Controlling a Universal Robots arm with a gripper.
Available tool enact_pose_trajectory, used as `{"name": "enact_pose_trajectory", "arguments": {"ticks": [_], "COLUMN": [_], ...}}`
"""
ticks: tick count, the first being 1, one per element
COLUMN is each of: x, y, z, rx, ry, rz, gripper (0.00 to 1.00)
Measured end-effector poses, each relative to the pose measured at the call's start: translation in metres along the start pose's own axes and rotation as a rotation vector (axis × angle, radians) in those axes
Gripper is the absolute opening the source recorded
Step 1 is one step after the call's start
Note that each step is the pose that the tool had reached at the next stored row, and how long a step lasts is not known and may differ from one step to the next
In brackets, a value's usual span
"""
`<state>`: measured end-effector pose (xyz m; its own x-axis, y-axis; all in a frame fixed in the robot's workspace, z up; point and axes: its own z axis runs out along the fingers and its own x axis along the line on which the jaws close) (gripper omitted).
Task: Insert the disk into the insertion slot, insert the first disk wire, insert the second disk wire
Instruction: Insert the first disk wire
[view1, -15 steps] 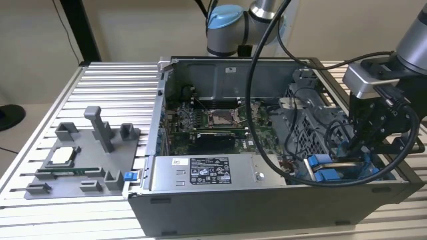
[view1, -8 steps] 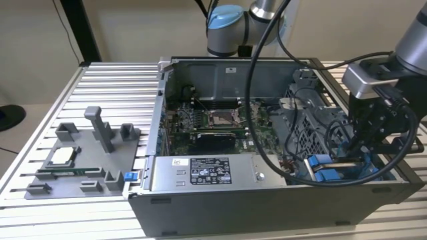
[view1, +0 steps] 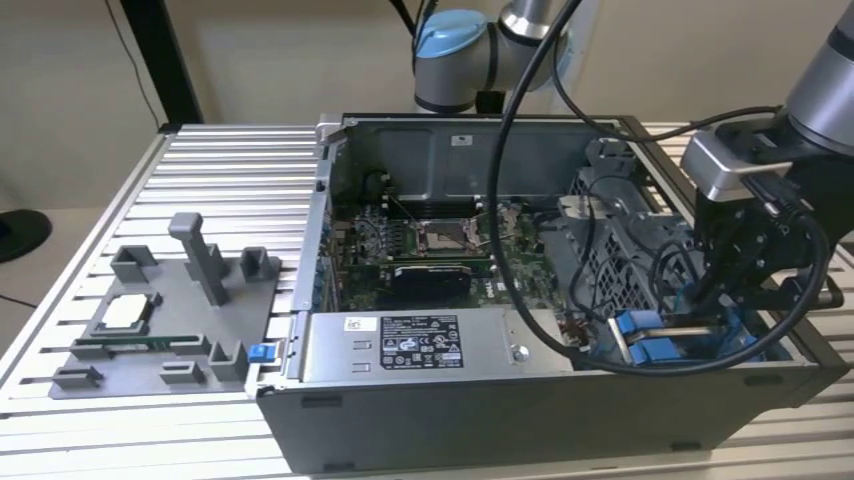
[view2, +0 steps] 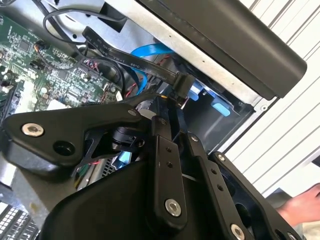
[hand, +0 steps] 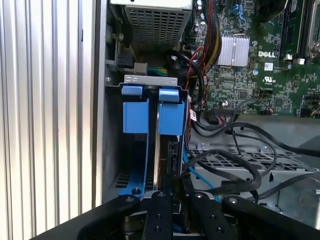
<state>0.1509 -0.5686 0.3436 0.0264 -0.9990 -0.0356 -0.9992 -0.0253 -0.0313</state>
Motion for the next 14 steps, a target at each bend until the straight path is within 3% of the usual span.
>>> {"name": "enact_pose_trajectory", "arguments": {"ticks": [14], "x": [0.0006], "y": [0.0002], "z": [0.0038], "rx": [0.0001], "ry": [-0.0003], "rz": [0.0], "gripper": [0.0]}}
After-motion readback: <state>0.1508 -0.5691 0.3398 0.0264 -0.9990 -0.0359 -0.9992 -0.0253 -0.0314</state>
